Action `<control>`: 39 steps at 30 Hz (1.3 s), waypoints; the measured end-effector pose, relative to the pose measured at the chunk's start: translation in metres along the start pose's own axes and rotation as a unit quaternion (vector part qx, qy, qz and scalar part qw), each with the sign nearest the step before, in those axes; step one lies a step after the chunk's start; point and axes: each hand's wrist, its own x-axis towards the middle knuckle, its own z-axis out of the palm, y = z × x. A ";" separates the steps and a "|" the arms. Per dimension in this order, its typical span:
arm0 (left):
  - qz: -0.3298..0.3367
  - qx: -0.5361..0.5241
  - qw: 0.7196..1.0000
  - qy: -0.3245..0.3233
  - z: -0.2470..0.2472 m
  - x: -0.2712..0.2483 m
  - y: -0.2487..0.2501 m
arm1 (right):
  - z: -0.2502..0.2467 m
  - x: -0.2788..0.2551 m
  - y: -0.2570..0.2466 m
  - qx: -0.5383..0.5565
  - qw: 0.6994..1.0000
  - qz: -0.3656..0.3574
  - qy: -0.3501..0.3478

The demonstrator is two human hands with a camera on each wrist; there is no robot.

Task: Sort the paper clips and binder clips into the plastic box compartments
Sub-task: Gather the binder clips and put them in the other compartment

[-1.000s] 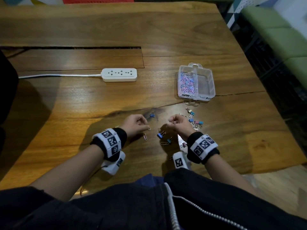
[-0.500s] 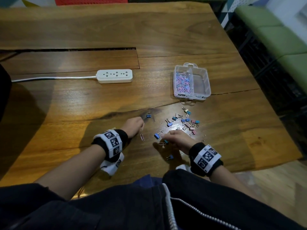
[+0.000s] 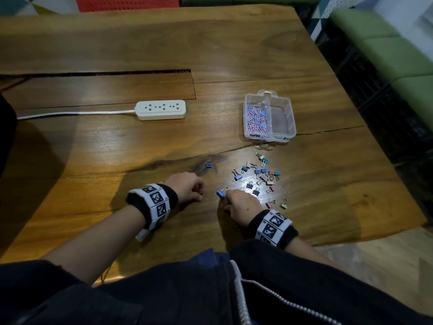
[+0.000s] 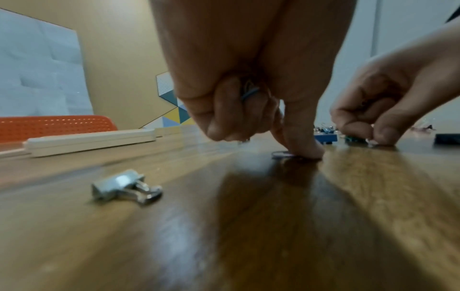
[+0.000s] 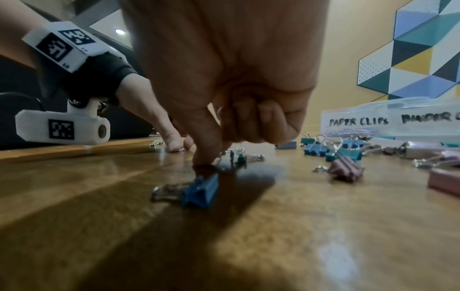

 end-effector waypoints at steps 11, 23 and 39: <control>-0.089 -0.545 0.830 -0.078 -0.004 0.014 0.016 | -0.040 -0.004 0.039 0.443 0.894 0.055 -0.019; -0.094 -0.811 0.578 -0.001 -0.117 0.108 0.108 | -0.123 0.019 0.113 0.354 0.929 0.087 -0.068; -0.145 -0.318 0.929 0.119 -0.090 0.062 0.054 | -0.168 0.097 0.100 0.323 0.936 0.058 0.126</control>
